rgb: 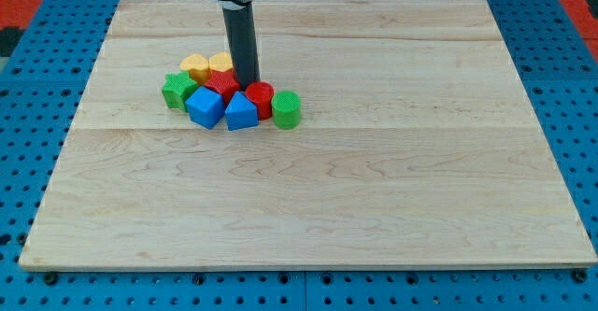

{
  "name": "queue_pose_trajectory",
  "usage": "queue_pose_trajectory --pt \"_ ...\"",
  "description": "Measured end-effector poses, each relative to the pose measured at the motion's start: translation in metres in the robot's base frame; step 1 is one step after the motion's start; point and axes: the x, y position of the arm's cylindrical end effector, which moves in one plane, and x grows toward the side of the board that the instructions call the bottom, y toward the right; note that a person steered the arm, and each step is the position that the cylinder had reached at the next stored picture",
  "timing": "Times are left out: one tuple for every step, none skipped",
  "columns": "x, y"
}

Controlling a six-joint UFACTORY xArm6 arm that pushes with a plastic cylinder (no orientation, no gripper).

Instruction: Push the green circle towards center

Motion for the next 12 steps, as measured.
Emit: queue_pose_trajectory --pt "0.015 -0.022" --pt "0.033 -0.014" --pt "0.038 0.044" --pt "0.043 0.076" --pt "0.032 0.107" --pt "-0.008 0.117" --pt "-0.009 0.141" --pt "0.004 0.173" --pt "-0.001 0.210" --pt "-0.056 0.206" --pt "-0.090 0.182" --pt "-0.076 0.176"
